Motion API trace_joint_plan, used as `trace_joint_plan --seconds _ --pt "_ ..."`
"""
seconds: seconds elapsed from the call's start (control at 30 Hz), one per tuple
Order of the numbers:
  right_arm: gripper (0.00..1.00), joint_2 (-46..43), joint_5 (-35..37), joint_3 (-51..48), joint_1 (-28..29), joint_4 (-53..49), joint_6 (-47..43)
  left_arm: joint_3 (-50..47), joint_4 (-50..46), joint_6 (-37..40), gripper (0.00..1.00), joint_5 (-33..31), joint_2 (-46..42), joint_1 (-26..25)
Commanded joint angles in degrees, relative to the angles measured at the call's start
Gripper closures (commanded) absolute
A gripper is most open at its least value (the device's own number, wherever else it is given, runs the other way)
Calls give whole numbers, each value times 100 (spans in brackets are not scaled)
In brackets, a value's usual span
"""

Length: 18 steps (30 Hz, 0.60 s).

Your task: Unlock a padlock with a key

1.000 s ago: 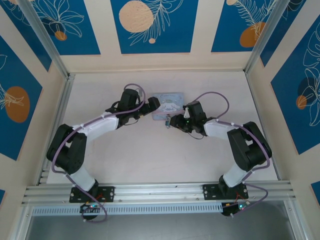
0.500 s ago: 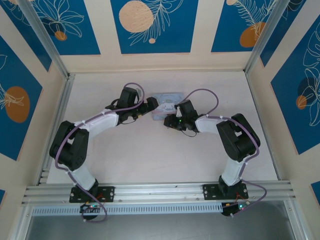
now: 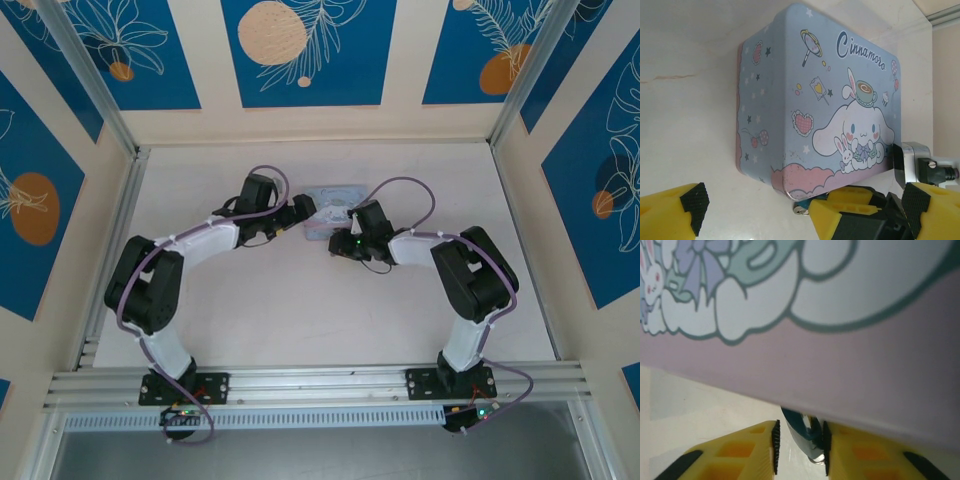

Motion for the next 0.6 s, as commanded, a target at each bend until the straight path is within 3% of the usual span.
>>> trace_joint_plan --seconds 0.0,0.23,0.57 --pt "74 111 50 -91 54 -108 37 265 54 47 0 119 104 86" --pt "99 -65 151 -252 36 -128 159 626 -449 471 0 -179 287 95" --pt "100 -568 -38 -694 -222 29 617 1010 -1269 1173 0 -718 552 46"
